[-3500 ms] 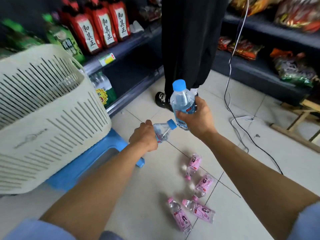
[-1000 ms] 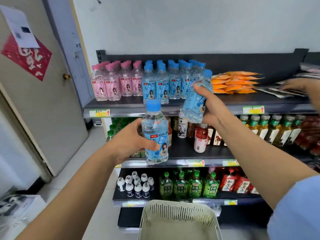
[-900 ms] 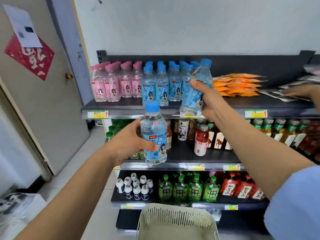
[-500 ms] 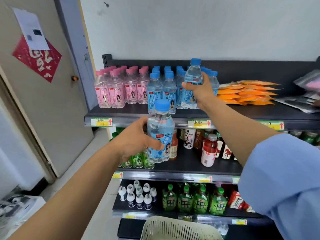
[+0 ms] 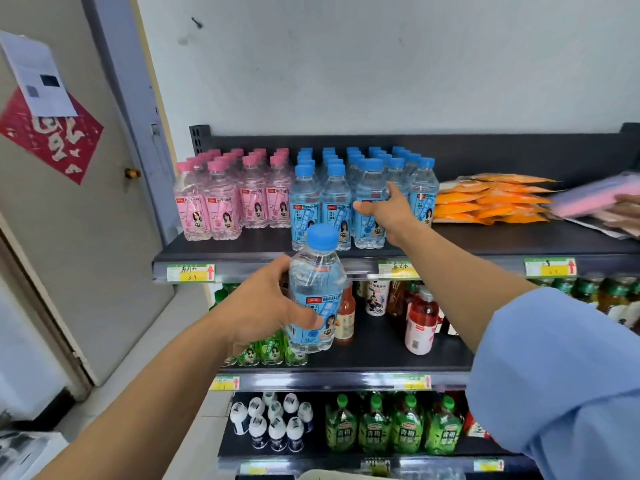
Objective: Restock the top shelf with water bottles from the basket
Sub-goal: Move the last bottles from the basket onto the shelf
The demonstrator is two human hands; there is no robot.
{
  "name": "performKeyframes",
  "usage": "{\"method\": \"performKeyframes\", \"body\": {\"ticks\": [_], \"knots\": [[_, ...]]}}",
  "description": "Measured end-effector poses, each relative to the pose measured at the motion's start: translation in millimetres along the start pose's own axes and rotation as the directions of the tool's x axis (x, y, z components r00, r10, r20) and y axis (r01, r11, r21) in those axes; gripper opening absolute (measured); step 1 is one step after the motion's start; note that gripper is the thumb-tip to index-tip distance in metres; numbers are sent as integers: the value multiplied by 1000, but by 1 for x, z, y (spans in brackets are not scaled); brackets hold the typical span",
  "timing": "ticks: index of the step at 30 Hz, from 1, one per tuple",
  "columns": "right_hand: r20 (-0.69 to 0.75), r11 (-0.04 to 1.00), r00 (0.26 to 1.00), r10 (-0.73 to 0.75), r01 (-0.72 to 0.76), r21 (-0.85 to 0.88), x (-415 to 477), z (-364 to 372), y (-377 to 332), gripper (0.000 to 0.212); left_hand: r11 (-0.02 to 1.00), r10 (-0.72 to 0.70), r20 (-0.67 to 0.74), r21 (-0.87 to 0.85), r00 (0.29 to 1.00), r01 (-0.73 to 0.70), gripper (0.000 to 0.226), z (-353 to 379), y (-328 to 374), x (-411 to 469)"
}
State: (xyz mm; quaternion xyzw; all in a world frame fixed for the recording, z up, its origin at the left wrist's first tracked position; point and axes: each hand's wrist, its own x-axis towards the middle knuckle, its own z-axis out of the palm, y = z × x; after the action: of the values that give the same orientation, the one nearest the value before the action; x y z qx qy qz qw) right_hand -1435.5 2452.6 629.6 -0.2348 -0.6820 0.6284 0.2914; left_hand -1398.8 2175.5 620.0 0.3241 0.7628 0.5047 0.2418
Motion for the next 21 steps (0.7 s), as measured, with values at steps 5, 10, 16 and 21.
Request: {"method": "performKeyframes", "body": {"ticks": [5,10,16,21], "knots": [[-11,996,1000,-12,11,-93,3,3,8,93,1000,-6,4,17,1000,6,65,-2,-2,7],[7,992,1000,12,-11,-129,-1,-8,1,86,1000,-8,17,30,1000,8,66,0,-5,12],[-122,971,992,30,-58,-232,-16,-15,8,29,999,-9,31,33,999,8,67,4,-8,16],[-149,953,989,10,-55,-299,-14,-5,22,35,1000,-7,40,-13,999,8,66,10,-6,17]]}}
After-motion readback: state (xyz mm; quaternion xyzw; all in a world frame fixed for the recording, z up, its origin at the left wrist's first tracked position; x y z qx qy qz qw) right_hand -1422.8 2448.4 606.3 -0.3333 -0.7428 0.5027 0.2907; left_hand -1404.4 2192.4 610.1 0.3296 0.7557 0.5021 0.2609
